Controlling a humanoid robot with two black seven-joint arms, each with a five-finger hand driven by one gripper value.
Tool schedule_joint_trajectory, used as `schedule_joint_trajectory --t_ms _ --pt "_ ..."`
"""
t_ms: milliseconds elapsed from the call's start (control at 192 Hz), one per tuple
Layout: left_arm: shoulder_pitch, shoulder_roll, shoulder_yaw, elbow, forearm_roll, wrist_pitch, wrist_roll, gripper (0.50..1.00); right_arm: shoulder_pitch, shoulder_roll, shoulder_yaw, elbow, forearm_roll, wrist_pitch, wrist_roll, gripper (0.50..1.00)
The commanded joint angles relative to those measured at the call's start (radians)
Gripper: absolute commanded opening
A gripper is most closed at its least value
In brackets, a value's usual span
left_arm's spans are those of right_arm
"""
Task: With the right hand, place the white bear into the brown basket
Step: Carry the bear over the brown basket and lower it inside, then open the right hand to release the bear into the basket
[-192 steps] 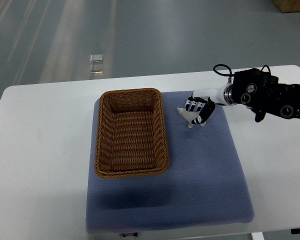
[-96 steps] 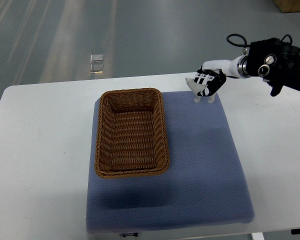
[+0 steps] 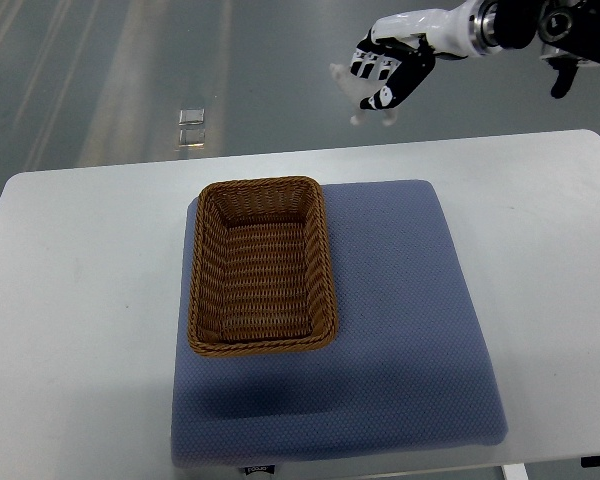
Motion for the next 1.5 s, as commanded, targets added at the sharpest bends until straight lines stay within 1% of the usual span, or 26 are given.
schedule_joint_trajectory --t_ms 0,42,104,125,203,281,348,432,640,723,884,1103,1175,1243,1269,1285,1409,1430,1446,1461,1467,1493 --pt "0.000 0.000 0.000 0.001 0.000 0.001 0.000 1.000 0.001 0.105 -0.005 -0.022 0.024 -0.035 0.003 0.500" --pt "0.000 0.000 0.000 0.001 0.000 0.001 0.000 1.000 -0.001 0.143 -0.008 -0.041 0.025 -0.044 0.002 0.500" --pt "0.000 0.000 0.000 0.001 0.000 0.000 0.000 1.000 -0.007 0.240 -0.028 -0.099 0.027 -0.061 0.003 0.500" --pt "0.000 0.000 0.000 0.001 0.000 0.001 0.000 1.000 -0.008 0.252 -0.031 -0.110 0.027 -0.064 0.003 0.500" --pt "0.000 0.000 0.000 0.001 0.000 0.000 0.000 1.000 -0.027 0.352 -0.043 -0.166 0.025 -0.086 0.002 0.500" --pt "0.000 0.000 0.000 0.001 0.000 0.001 0.000 1.000 -0.062 0.421 -0.046 -0.196 0.016 -0.096 0.002 0.500" --pt "0.000 0.000 0.000 0.001 0.000 0.000 0.000 1.000 -0.099 0.461 -0.043 -0.225 0.014 -0.102 0.002 0.500" --pt "0.000 0.000 0.000 -0.001 0.001 0.000 0.000 1.000 -0.145 0.463 -0.042 -0.243 0.011 -0.109 0.003 0.500" --pt "0.000 0.000 0.000 -0.001 0.001 0.000 0.000 1.000 -0.206 0.463 -0.042 -0.272 0.008 -0.141 0.003 0.500" --pt "0.000 0.000 0.000 -0.001 0.001 0.000 0.000 1.000 -0.223 0.463 -0.042 -0.275 0.008 -0.144 0.005 0.500" --pt "0.000 0.000 0.000 -0.002 0.006 0.000 0.001 1.000 -0.274 0.463 -0.040 -0.275 0.008 -0.175 0.019 0.500" --pt "-0.001 0.000 0.000 -0.001 0.006 0.000 0.001 1.000 -0.321 0.463 -0.040 -0.275 0.008 -0.176 0.020 0.500" --pt "-0.001 0.000 0.001 -0.001 0.006 0.000 0.001 1.000 -0.333 0.463 -0.040 -0.275 0.008 -0.176 0.020 0.533" --pt "-0.001 0.000 0.000 -0.001 0.006 0.000 0.001 1.000 -0.341 0.463 -0.040 -0.275 0.007 -0.176 0.022 0.543" --pt "-0.001 0.000 0.000 -0.001 0.006 0.000 0.001 1.000 -0.344 0.463 -0.040 -0.275 0.007 -0.176 0.022 0.554" --pt "-0.001 0.000 0.001 -0.001 0.006 0.000 0.001 1.000 -0.346 0.463 -0.040 -0.275 0.007 -0.176 0.022 0.568" --pt "-0.001 0.000 0.000 -0.001 0.006 0.000 0.001 1.000 -0.347 0.463 -0.040 -0.275 0.007 -0.176 0.022 0.613" --pt "-0.001 0.000 0.000 -0.001 0.006 0.000 0.001 1.000 -0.347 0.463 -0.039 -0.275 0.007 -0.176 0.022 0.629" --pt "-0.001 0.000 0.000 -0.001 0.006 0.000 0.001 1.000 -0.347 0.463 -0.039 -0.275 0.007 -0.176 0.022 0.654" --pt "-0.001 0.000 0.001 -0.001 0.006 0.000 0.001 1.000 -0.347 0.463 -0.037 -0.275 0.008 -0.176 0.022 0.662" --pt "-0.001 0.000 0.000 -0.001 0.006 0.000 0.001 1.000 -0.347 0.463 -0.037 -0.275 0.008 -0.176 0.022 0.672" --pt "-0.001 0.000 0.001 -0.001 0.006 0.000 0.000 1.000 -0.347 0.463 -0.036 -0.275 0.008 -0.176 0.022 0.686"
